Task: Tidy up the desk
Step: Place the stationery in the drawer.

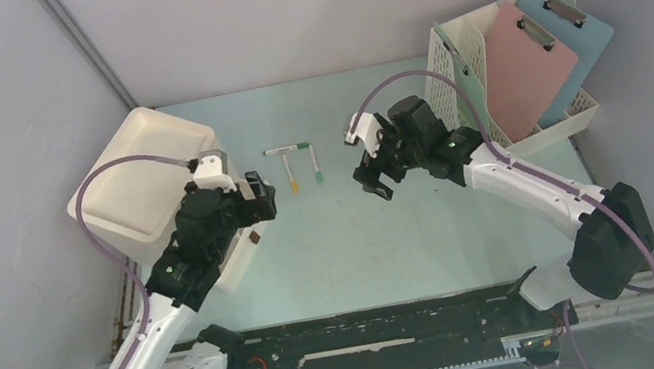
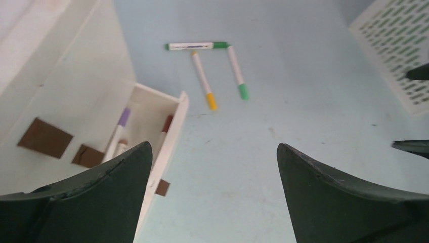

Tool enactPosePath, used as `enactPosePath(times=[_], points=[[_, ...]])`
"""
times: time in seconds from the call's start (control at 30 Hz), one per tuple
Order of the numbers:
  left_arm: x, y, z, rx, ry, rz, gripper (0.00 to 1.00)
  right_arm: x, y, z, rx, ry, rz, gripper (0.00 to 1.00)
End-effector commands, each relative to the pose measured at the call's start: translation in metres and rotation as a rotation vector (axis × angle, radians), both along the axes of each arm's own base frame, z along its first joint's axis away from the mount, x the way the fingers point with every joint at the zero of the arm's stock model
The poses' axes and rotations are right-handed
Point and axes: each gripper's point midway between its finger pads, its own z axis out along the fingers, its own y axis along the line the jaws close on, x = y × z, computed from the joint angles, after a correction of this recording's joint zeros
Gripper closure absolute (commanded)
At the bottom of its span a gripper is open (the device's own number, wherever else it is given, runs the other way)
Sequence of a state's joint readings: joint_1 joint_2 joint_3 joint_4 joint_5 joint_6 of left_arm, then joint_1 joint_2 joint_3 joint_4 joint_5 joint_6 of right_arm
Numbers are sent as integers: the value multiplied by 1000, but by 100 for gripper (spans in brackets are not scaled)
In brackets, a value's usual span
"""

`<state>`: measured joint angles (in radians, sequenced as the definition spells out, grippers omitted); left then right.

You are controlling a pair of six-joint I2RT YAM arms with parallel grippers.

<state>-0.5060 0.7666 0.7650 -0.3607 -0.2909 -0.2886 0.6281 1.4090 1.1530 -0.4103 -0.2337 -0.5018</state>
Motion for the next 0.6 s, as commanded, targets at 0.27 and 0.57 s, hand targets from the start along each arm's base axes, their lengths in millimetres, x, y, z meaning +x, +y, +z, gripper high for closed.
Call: enactPosePath(times=[0.27,0.57], points=[[-5,-36,71,-164,-114,-264,0,-11,11,27,251,224,33,0],[-2,-16,47,-101,-107,-244,0,9,14,39,403,327,-4,0]])
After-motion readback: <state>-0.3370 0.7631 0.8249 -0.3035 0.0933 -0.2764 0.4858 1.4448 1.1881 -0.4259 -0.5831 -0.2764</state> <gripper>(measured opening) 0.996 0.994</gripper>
